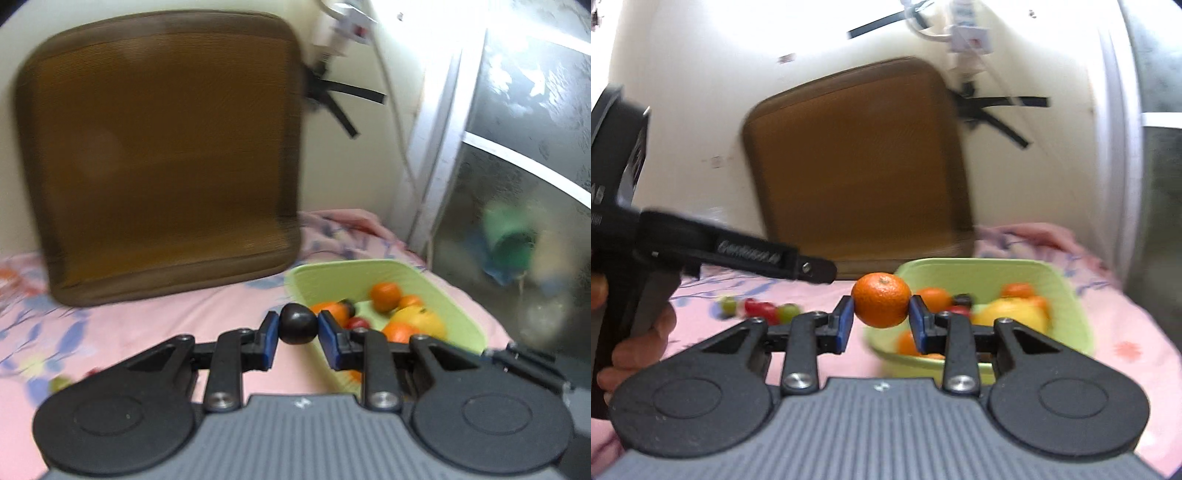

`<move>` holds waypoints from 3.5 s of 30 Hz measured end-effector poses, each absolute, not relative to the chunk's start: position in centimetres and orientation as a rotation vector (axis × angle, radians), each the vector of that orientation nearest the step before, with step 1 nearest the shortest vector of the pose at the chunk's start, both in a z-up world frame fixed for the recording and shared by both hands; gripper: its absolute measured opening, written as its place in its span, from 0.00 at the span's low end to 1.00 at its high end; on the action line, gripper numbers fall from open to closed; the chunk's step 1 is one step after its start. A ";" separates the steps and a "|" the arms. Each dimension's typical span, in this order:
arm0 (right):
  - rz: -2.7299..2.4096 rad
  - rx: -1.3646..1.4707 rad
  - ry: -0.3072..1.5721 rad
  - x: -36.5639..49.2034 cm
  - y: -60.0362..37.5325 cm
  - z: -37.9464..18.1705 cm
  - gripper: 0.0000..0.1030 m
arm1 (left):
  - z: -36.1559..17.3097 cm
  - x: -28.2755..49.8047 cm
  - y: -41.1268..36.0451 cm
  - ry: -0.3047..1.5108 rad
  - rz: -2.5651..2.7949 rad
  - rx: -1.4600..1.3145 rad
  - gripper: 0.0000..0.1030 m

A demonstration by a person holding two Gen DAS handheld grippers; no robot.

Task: Organize fruits
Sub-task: 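Release the tangerine into the bowl with the right gripper while the left releases the dark tomato, then grasp a green cherry tomato with the left gripper while the right grasps a red cherry tomato, then drop the green tomato into the bowl with the left gripper while the right drops the red tomato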

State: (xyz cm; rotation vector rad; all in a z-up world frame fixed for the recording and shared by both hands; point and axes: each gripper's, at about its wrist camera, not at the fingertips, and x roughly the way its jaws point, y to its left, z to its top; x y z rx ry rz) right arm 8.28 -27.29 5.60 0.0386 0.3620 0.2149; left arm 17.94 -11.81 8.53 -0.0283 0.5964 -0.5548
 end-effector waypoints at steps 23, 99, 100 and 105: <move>0.089 0.078 0.249 8.2 -30.3 4.7 0.42 | 9.6 18.8 -10.7 0.587 -0.499 -0.099 0.29; 0.285 0.085 0.306 10.6 -26.1 6.9 0.27 | 8.7 19.4 -3.6 0.583 -0.407 -0.331 0.25; 0.241 0.078 0.304 10.8 -27.2 6.8 0.27 | 9.1 19.6 -5.4 0.585 -0.447 -0.319 0.26; 0.160 0.095 0.311 11.5 -29.9 5.3 0.28 | 9.5 21.2 -14.1 0.629 -0.580 -0.249 0.28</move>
